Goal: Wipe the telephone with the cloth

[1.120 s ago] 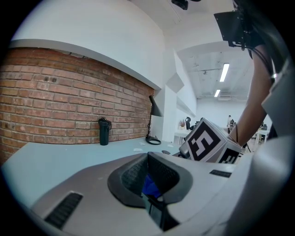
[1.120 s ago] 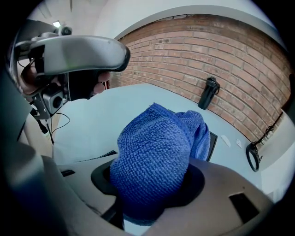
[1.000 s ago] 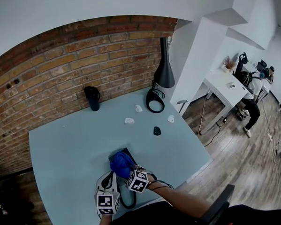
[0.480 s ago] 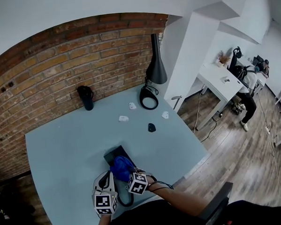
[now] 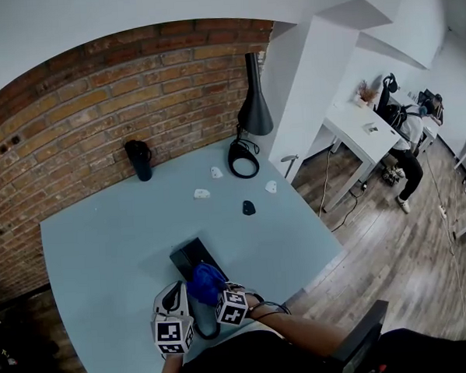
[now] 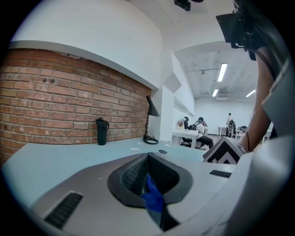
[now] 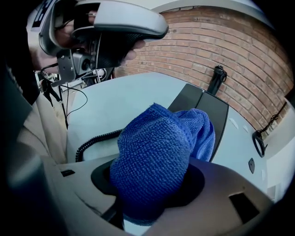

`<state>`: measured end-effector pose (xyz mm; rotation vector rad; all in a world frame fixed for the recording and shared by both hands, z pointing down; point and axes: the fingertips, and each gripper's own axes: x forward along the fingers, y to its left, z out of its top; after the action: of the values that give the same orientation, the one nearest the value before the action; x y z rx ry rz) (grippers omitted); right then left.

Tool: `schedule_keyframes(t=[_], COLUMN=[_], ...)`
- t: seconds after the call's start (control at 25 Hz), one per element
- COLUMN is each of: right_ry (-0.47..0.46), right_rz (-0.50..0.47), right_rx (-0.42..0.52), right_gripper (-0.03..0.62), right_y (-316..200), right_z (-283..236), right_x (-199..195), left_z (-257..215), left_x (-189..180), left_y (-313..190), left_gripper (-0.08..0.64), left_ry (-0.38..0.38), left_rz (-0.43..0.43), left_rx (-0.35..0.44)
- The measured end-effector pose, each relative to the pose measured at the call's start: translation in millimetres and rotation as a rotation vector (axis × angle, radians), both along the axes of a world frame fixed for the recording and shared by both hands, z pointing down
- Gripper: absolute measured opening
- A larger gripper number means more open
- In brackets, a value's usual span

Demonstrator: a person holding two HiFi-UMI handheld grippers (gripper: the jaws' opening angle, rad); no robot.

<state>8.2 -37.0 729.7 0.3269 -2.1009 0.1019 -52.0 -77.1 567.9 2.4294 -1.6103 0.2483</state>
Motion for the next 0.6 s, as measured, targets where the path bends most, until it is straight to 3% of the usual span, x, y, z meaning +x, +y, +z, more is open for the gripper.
schedule_keyframes(t=[0.16, 0.36, 0.6], right_ry=[0.021, 0.013, 0.035], right_rz=[-0.011, 0.011, -0.003], right_rx=[-0.010, -0.229, -0.238], right_gripper=[0.224, 0.222, 0.222], right_y=[9.6, 42.6, 44.0], right_z=[7.4, 24.8, 25.3], right_x=[5.4, 11.3, 10.8], left_z=[1.5, 1.2, 2.0], left_x=[-1.5, -1.9, -5.7], left_y=[2.3, 3.4, 2.5], left_gripper=[0.020, 0.020, 0.020], left_ry=[-0.002, -0.006, 0.000], left_rz=[0.001, 0.003, -0.014], left_rx=[-0.003, -0.004, -0.011])
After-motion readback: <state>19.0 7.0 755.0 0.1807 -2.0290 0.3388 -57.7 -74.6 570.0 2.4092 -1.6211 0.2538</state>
